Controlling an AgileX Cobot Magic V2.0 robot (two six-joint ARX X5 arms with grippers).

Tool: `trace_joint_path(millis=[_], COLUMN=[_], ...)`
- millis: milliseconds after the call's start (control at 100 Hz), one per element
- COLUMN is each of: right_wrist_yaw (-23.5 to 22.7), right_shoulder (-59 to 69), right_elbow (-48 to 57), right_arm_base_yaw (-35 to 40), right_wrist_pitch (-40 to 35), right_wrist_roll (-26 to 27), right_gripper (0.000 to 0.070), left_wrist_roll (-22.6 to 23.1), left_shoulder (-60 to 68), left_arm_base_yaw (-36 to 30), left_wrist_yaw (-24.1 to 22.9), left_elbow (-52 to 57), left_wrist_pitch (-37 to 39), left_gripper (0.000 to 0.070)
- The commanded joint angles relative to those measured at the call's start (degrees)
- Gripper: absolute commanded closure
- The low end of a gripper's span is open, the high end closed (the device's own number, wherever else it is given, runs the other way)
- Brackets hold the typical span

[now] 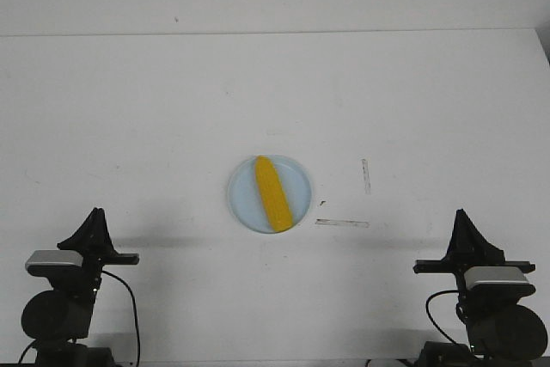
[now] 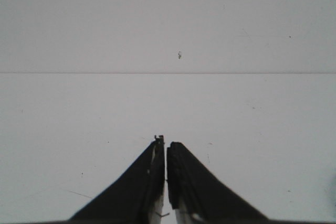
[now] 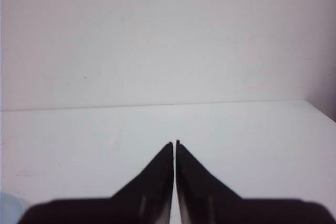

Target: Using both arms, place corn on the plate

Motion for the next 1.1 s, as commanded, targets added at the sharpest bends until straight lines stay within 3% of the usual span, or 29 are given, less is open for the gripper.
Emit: trace_joint_path(millis=[0, 330, 450, 1090], right_wrist_yaw=[0.00, 0.00, 0.00, 0.00], right_shoulder=[-0.26, -0.26, -0.24, -0.24], right_elbow=[0.26, 0.26, 0.26, 0.26], right_arm_base_yaw=[-0.04, -0.04, -0.04, -0.04], right_wrist_pitch=[0.59, 0.59, 0.59, 0.55], right_wrist_roll=[-0.39, -0.39, -0.39, -0.42], right_gripper=[0.0693, 0.0693, 0.0693, 0.0693], left_wrist_roll=[-0.44, -4.85, -4.79, -4.79], left_shoulder=[-0.85, -7.26, -9.92, -9.94], left_arm_base_yaw=[0.04, 0.04, 0.07, 0.13], left_wrist_yaw=[-0.20, -0.20, -0.26, -0.76], left_elbow=[-0.72, -8.07, -11.91, -11.74], left_wrist_pitch=[0.68, 2.97, 4.57, 2.23], left_gripper=[0.0698, 0.0699, 0.0699, 0.0699])
